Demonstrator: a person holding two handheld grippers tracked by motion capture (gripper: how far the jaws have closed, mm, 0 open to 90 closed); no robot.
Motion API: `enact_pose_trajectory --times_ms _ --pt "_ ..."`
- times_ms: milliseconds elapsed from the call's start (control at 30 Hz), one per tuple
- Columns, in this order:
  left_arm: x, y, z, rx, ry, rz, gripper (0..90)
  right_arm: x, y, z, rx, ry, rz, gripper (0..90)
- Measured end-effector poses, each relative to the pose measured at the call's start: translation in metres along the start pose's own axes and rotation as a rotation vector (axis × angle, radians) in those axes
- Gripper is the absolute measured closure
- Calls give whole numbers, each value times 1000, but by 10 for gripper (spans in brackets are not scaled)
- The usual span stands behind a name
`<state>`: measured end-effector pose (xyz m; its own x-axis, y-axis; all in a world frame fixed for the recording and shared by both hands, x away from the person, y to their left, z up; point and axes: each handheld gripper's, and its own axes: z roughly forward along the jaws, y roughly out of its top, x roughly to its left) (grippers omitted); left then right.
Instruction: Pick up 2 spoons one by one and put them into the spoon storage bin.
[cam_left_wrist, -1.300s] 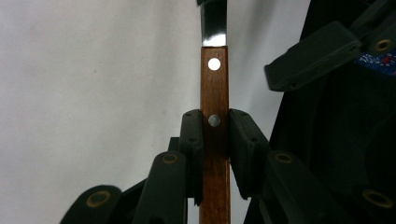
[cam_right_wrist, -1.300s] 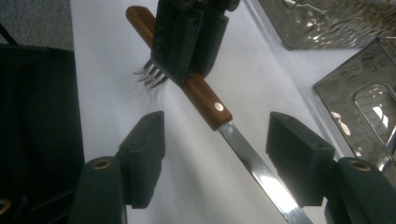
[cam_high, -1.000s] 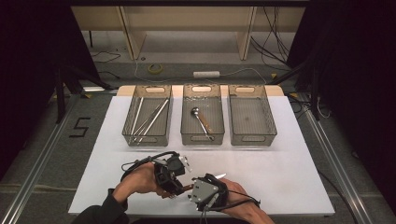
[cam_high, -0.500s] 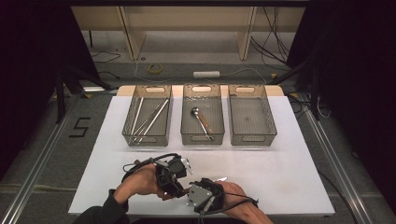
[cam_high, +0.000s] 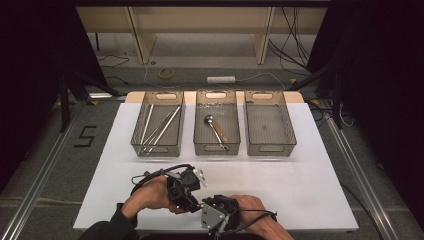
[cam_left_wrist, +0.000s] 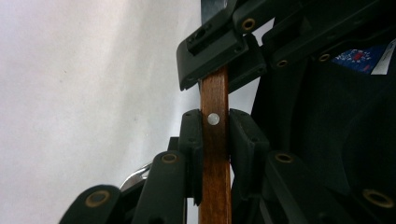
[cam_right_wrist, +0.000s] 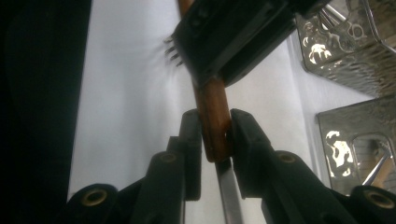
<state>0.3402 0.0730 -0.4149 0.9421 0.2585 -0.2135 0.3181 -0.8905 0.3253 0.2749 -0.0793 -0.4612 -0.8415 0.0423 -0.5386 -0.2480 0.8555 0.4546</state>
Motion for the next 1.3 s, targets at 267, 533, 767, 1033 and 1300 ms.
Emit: enact_pose_trajectory --times_ms 267,533,767,1033,1300 --pt "1 0 -5 -54 36 -9 688 -1 -2 -1 14 -5 -35 791" --pt "4 -5 -22 -174 110 -43 374 -5 -10 -3 35 -15 -24 792" --pt "8 -13 -37 -293 188 -71 257 -15 -18 -9 47 -28 -36 792" --pt "12 -26 -50 -391 241 -101 219 -22 -28 -15 34 -60 63 792" --pt "17 -40 -57 -472 286 -142 211 -31 -38 -21 25 -68 122 792"
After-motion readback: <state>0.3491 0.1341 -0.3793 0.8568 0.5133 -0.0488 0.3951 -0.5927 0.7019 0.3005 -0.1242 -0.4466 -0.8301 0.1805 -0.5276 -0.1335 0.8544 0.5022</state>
